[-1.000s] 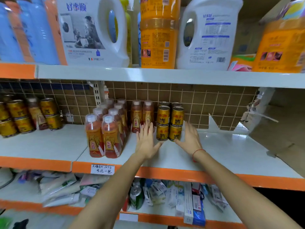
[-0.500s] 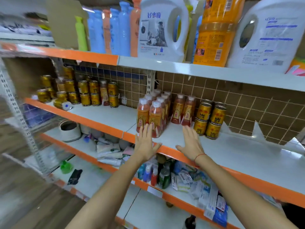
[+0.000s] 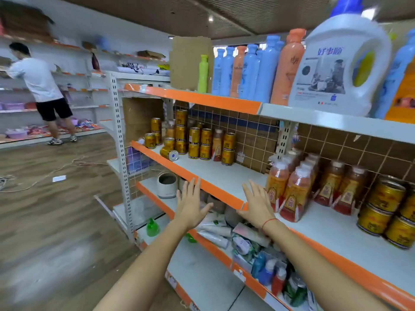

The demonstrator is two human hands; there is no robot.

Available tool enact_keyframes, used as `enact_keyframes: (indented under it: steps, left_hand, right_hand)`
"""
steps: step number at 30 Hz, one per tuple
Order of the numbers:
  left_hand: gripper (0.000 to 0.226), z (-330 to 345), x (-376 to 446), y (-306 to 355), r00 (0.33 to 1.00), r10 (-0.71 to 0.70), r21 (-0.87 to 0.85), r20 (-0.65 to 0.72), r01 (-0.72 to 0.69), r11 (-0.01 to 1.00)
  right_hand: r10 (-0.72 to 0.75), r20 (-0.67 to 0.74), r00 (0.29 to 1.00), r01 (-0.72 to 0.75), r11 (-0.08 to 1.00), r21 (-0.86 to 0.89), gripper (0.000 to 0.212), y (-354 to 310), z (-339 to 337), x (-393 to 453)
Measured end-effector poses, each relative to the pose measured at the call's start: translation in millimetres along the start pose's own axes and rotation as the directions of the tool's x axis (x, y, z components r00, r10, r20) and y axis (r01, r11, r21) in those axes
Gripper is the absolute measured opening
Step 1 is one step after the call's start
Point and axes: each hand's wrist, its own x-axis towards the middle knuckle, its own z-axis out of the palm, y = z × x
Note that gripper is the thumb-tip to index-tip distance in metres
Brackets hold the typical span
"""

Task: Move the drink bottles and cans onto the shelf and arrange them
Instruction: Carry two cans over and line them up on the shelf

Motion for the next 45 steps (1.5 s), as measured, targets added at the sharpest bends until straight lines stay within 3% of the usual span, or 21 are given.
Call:
enact_keyframes:
  steps: [9,17,26,38,45]
  left_hand:
    - [0.083,-51.3,33.6,-118.2,0.997,-0.041,0.086,-0.061,0.046,0.995]
    - [0.082,-59.9,46.6,-189.9,0.993,-0.118,0.074,-0.03,0.12,0.99]
    - [0.083,-55.7,101.4,-210.9,0.993,-0.114,0.017,-0.018,0.115,0.993]
    - [0.082,-49.7,196.6,-200.1,0.992,0.005,-0.025,-0.124,-0.008,1.0]
    - [0.086,-36.6,242.6,-198.6,0.996,0.009,-0.085,-0.092,-0.017,0.996]
  right_hand:
    - [-0.049,0.0,0.999,0.049,0.997,0.06,0.085,-109.8,35.3,72.2]
    - [-0.051,0.018,0.999,0.049,0.995,0.086,0.082,-154.3,66.7,109.8]
    - [-0.023,0.065,0.998,0.019,0.998,0.061,0.086,-147.1,75.8,171.4]
    - [-0.024,0.006,1.0,0.023,0.998,0.058,0.09,-111.0,73.8,247.1]
    - [0.028,0.007,1.0,-0.028,0.999,0.044,0.091,-90.6,80.7,282.6]
